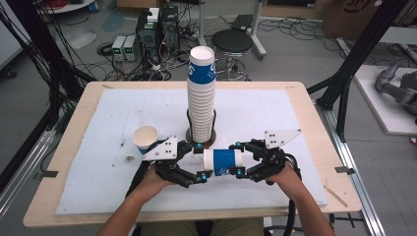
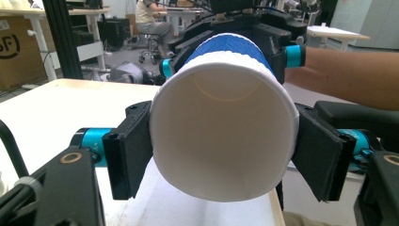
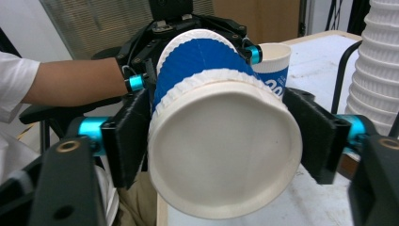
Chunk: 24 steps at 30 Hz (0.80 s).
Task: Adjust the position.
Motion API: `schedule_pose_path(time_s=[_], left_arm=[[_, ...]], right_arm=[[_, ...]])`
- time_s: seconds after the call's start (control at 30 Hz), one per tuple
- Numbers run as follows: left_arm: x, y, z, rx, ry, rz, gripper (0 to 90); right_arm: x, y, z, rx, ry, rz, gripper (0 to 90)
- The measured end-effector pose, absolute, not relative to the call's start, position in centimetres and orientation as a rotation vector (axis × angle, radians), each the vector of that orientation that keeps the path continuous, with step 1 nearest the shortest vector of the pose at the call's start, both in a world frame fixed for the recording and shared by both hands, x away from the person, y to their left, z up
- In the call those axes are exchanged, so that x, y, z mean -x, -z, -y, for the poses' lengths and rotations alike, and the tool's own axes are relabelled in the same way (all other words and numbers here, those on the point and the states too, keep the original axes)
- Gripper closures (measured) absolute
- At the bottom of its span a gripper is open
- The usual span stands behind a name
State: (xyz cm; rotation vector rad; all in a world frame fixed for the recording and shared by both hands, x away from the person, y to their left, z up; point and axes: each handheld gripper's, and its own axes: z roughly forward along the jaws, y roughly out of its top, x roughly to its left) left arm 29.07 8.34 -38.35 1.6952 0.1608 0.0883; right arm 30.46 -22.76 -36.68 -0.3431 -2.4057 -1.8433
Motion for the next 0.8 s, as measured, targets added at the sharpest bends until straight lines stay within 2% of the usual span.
schedule_pose_path(time_s=[0.03, 0.37, 0.8], left_arm=[[-29.1, 38.3, -8.3, -1.700, -0.090, -0.163, 27.1], [-29.1, 37.1, -8.4, -1.799, -0.123, -0.166, 27.1], [-29.4, 35.2, -8.3, -1.949, -0.152, -0.180, 27.1]], right_arm=[[-30.4, 36.6, 22.7, 0.356, 1.845, 2.408, 20.9], [-29.9, 35.0, 22.8, 0.341, 1.815, 2.553, 20.3], [-29.7, 32.2, 20.6, 0.163, 1.572, 2.911, 20.3]])
